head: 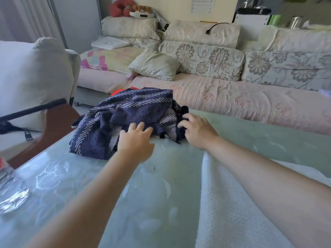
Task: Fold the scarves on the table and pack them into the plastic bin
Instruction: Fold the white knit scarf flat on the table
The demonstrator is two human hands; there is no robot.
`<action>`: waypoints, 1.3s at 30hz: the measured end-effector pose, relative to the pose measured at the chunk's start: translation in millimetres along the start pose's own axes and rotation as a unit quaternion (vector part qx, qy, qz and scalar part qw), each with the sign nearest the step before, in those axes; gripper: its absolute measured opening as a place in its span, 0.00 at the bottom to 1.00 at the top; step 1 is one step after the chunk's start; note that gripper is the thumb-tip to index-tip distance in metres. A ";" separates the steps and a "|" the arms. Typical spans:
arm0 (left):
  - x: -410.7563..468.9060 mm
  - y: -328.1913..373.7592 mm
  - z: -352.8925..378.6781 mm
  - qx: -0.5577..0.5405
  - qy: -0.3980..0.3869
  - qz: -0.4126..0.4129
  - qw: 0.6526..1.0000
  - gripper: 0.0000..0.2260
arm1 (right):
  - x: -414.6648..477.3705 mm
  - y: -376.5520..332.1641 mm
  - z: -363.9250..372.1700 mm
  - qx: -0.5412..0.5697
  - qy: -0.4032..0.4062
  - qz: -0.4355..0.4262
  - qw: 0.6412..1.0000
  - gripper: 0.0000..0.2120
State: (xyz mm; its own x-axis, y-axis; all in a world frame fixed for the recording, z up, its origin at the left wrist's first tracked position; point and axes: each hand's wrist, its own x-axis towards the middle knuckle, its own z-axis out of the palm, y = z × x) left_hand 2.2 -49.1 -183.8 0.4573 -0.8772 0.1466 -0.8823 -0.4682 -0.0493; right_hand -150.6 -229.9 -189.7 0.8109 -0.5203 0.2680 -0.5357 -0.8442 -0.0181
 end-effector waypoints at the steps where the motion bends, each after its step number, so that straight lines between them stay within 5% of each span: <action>1: -13.0 13.9 -0.7 -0.019 0.021 0.018 0.999 0.25 | -13.4 7.2 -6.6 -0.014 -0.018 -0.007 1.000 0.19; 8: -101.4 104.3 -2.6 -0.256 -0.115 0.086 0.956 0.16 | -97.0 26.7 -32.2 -0.045 -0.173 0.004 0.984 0.33; 13: -122.9 130.3 -10.7 -0.299 -0.182 0.117 0.929 0.25 | -109.8 23.2 -30.3 -0.022 -0.137 0.016 0.990 0.14; 16: -123.8 135.9 -12.9 -0.326 -0.197 0.128 0.916 0.29 | -105.7 21.7 -37.3 0.015 -0.096 0.062 0.993 0.13; 29: -87.2 24.1 -8.7 -0.210 -0.112 0.014 0.971 0.28 | -22.2 -55.5 -20.3 0.109 -0.001 0.033 0.993 0.11; 35: -79.9 -12.7 11.8 -0.118 -0.068 -0.046 0.990 0.25 | 6.6 -110.9 -2.9 0.132 -0.149 0.036 0.979 0.41; 39: -78.2 -4.4 13.2 -0.062 0.002 -0.043 0.997 0.22 | -5.4 -109.8 2.9 0.124 -0.166 0.030 0.978 0.42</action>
State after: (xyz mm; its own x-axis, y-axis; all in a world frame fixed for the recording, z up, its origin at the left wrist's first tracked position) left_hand -28.2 20.1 -208.1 0.5312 -0.8342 0.1485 -0.8473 -0.5241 0.0864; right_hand -95.5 -134.8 -192.0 0.8340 -0.5476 -0.0676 -0.5438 -0.7949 -0.2691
